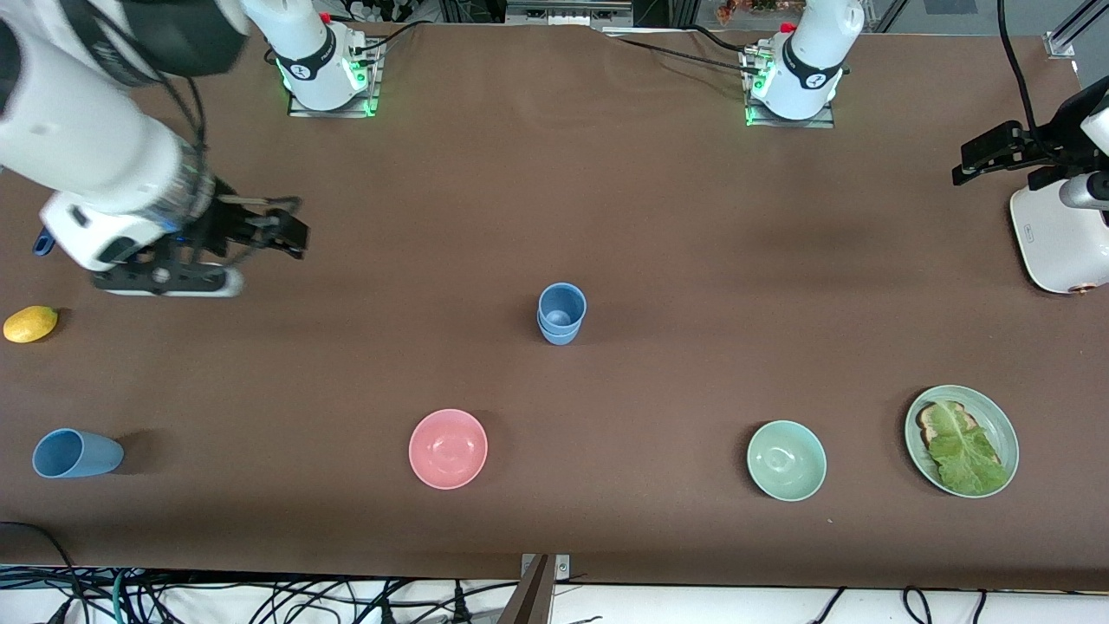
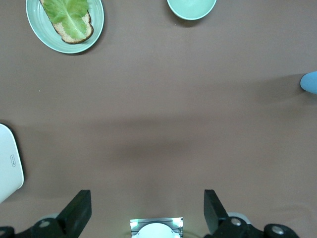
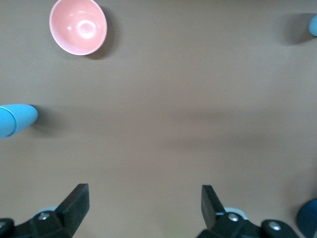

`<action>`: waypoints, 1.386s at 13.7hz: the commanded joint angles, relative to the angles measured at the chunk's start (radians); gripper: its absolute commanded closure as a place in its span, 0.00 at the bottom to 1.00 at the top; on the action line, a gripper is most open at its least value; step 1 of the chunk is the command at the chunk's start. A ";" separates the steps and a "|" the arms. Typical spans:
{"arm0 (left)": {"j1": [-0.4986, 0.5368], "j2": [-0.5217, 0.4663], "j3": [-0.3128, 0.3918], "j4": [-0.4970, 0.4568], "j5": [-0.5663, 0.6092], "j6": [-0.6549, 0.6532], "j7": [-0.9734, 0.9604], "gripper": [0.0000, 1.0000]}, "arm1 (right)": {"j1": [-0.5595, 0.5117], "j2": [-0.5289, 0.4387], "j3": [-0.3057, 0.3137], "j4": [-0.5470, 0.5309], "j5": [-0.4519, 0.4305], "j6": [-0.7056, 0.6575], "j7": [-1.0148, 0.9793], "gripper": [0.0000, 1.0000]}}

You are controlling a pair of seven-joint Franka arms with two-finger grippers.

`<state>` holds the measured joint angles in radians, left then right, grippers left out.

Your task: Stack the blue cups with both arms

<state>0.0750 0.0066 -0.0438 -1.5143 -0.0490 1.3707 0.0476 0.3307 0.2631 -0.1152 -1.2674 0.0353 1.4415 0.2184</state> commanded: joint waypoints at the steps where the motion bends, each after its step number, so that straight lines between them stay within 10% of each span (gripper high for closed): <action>1: -0.003 0.006 0.001 0.014 -0.002 -0.001 0.003 0.00 | -0.135 -0.149 0.076 -0.151 0.017 0.007 -0.120 0.00; 19: -0.003 0.012 0.002 0.023 -0.005 -0.002 0.003 0.00 | -0.254 -0.174 0.103 -0.125 -0.009 -0.038 -0.275 0.00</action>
<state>0.0746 0.0095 -0.0437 -1.5127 -0.0490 1.3732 0.0476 0.0903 0.1070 -0.0164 -1.3874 0.0324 1.4159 -0.0423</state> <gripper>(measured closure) 0.000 0.000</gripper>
